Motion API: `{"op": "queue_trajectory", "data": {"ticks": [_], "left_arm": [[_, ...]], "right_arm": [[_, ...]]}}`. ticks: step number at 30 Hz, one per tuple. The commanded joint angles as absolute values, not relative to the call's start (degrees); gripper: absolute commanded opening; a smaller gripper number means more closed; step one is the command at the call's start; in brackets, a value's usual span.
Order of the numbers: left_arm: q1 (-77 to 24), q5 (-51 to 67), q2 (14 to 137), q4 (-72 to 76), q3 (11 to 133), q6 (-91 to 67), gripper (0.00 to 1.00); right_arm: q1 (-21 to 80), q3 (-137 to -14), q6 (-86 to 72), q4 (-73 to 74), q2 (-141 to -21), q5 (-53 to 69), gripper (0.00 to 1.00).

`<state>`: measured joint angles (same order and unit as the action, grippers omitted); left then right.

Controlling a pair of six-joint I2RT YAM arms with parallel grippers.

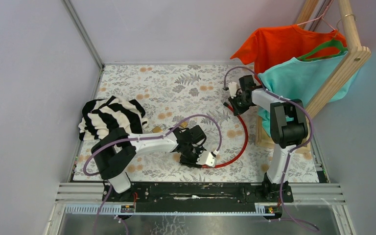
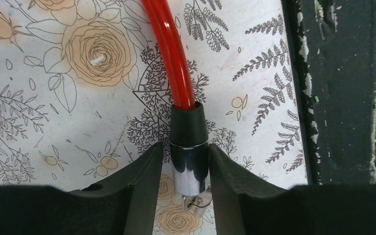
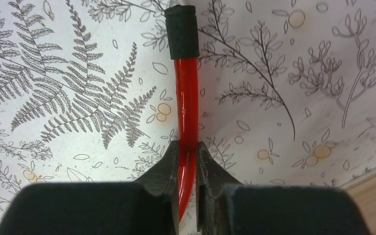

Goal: Lock with the key
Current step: Pick up the lock from the center of the board.

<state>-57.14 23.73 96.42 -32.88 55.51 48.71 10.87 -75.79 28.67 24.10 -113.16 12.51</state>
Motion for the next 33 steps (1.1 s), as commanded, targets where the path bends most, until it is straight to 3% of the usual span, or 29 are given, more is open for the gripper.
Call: {"op": "queue_trajectory", "data": {"ticks": [1,3,7,15,27,33], "left_arm": [[-56.5,22.1,97.5,-32.8,54.8,50.3,0.49],[-56.3,21.7,97.2,-32.6,54.3,49.7,0.55],[-55.0,20.4,96.0,-31.8,52.8,48.6,0.66],[-49.3,22.9,93.4,-30.4,50.7,45.6,0.74],[-45.5,19.9,92.5,-26.4,48.7,44.2,0.76],[-43.9,17.0,90.6,-22.0,46.0,43.0,0.70]], "right_arm": [[11.5,-74.3,27.0,26.5,-109.6,9.6,0.06],[11.7,-75.0,26.6,27.1,-109.2,9.3,0.00],[12.7,-75.5,25.4,27.5,-107.2,9.3,0.00],[16.2,-74.9,23.4,26.6,-102.7,8.5,0.00],[16.8,-75.8,24.1,27.7,-99.9,9.9,0.00],[17.2,-72.1,25.6,29.7,-96.6,14.5,0.00]]}}
